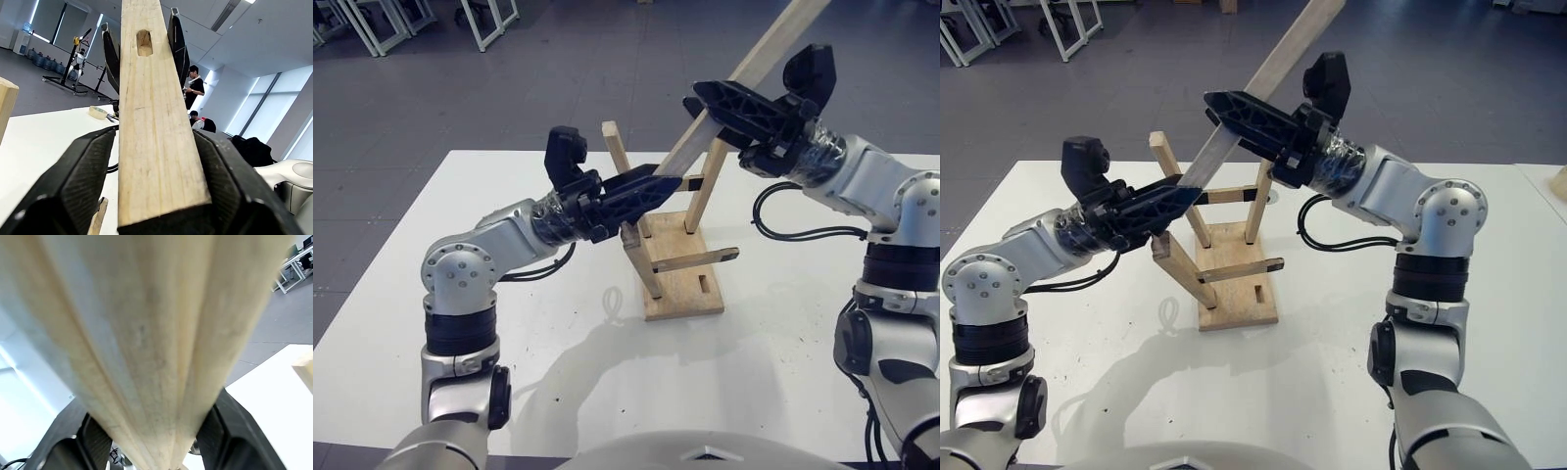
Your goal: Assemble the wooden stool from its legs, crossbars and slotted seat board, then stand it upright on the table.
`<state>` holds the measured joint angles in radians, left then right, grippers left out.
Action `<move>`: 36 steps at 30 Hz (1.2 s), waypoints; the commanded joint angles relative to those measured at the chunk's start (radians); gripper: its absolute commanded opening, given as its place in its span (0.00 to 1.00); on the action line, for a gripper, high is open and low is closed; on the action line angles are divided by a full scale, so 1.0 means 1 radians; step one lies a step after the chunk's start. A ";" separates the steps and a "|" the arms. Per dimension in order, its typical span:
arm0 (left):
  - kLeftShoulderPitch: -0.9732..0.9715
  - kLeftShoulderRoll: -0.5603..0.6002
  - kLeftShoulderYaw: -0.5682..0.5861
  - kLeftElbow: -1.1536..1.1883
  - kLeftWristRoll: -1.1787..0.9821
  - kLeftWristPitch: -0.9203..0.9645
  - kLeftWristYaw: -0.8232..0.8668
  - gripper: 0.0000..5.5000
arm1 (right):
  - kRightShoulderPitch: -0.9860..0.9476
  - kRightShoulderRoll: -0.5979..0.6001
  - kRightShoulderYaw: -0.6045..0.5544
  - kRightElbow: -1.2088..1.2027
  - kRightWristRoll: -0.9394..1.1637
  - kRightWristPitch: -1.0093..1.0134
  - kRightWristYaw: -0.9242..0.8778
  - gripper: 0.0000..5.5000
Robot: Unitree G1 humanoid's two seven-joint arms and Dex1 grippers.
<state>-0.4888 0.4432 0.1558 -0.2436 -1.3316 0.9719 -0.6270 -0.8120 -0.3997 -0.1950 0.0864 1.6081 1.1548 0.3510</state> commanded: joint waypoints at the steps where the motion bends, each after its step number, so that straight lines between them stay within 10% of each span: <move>1: -0.065 0.021 0.034 0.054 0.026 -0.024 -0.009 0.66 | -0.038 -0.039 -0.037 0.029 -0.072 -0.039 0.023 0.37; 13: 0.100 -0.009 0.247 0.003 0.077 -0.176 0.168 0.99 | 0.257 -0.368 -0.038 0.044 -0.622 -0.349 0.456 0.37; 22: 0.238 -0.113 0.164 -0.052 0.187 -0.274 0.207 1.00 | 0.421 -0.225 0.113 0.400 -0.980 -1.120 1.206 0.37; 36: 0.326 -0.142 0.106 -0.024 0.278 -0.314 0.170 1.00 | 0.354 -0.137 0.179 0.405 -0.972 -1.193 1.262 0.37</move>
<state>-0.1665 0.3022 0.2727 -0.2807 -1.0791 0.6652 -0.4538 -0.4593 -0.5503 -0.0171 0.5253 0.6352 -0.0395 1.6043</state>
